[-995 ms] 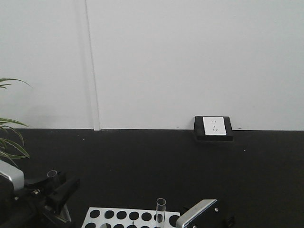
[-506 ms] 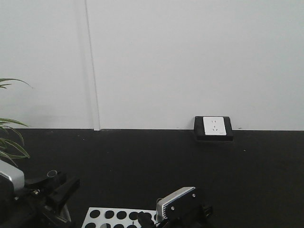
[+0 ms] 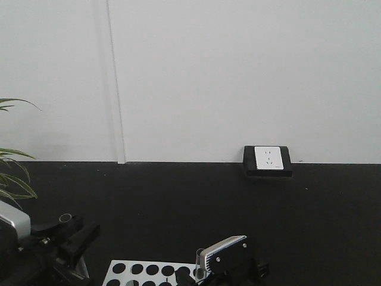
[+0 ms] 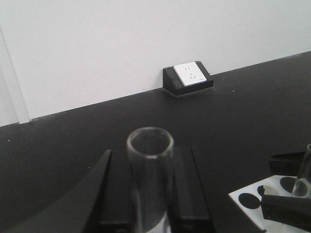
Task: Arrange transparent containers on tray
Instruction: 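Lower the right gripper onto the other clear test tube and close, then lift both held test tubes up out of the rack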
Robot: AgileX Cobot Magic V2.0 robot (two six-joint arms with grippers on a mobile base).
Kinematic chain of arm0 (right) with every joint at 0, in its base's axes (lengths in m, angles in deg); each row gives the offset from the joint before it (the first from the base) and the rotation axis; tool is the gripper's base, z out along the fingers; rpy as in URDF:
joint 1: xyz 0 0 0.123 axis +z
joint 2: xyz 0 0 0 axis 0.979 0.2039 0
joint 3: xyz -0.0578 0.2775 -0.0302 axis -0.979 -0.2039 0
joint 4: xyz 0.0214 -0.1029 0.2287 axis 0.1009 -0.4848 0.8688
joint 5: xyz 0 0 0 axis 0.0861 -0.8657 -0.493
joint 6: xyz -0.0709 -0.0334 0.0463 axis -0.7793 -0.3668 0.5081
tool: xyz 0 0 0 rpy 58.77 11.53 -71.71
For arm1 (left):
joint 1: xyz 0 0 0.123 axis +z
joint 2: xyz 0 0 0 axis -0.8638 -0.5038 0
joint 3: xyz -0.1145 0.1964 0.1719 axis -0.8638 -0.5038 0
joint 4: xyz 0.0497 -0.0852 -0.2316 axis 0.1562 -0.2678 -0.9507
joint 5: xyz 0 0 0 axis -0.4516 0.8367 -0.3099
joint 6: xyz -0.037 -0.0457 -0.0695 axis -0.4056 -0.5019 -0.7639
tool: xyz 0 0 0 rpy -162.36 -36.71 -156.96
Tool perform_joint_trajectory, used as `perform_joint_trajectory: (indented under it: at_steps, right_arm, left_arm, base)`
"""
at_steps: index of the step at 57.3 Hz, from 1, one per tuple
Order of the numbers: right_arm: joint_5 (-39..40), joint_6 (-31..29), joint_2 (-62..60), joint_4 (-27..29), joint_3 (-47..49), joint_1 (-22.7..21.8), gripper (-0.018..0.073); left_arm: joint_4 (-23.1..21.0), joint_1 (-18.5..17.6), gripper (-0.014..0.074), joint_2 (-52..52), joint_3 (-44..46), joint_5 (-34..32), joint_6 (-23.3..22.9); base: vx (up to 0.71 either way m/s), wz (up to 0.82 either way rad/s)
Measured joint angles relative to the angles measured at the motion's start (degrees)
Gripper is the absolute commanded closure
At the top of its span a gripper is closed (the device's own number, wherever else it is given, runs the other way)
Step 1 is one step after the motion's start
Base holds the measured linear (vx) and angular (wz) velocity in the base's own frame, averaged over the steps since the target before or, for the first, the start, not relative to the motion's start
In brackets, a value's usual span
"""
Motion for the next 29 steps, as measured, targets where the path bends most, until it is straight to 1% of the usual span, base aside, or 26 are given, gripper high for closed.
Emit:
perform_joint_trajectory:
  at_steps: [8,24,29]
  right_arm:
    - [-0.05,0.25,0.00,0.00,0.00,0.00,0.0139]
    - [-0.18,0.25,0.00,0.00,0.00,0.00,0.0328]
    - [-0.65,0.29,-0.22,-0.09,0.00,0.00,0.0372]
  left_arm:
    - [0.00,0.00,0.0514,0.00,0.00,0.00,0.00]
    - [0.00,0.00,0.0514,0.00,0.00,0.00,0.00]
    - [0.00,0.00,0.0514,0.00,0.00,0.00,0.00]
  base:
    - [0.00,0.00]
    - [0.00,0.00]
    - [0.00,0.00]
